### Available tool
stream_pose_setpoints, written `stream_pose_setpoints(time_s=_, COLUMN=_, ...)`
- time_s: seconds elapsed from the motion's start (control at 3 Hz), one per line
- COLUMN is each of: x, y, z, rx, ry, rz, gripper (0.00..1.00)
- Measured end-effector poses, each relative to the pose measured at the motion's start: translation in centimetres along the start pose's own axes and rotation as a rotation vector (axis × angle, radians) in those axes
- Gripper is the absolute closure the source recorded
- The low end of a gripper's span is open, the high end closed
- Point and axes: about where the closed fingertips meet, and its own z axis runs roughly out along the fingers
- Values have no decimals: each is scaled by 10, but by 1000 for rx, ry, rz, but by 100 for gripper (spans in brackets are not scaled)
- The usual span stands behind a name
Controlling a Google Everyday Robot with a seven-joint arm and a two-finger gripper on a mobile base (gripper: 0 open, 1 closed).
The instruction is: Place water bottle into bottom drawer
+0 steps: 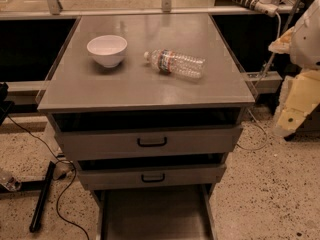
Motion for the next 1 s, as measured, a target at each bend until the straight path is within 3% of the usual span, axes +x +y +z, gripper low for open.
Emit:
stream_pose_setpoints(time_s=0.33, x=0, y=0, z=0, rx=0, ry=0, rz=0, gripper=0)
stream_pose_setpoints(time_s=0.67, x=-11, y=-2, z=1, rx=10, ry=-23, rz=-39, gripper=0)
stream_pose_setpoints(time_s=1.0, x=-37, y=-8, z=8, rx=39, ry=-83, rz=-124, gripper=0)
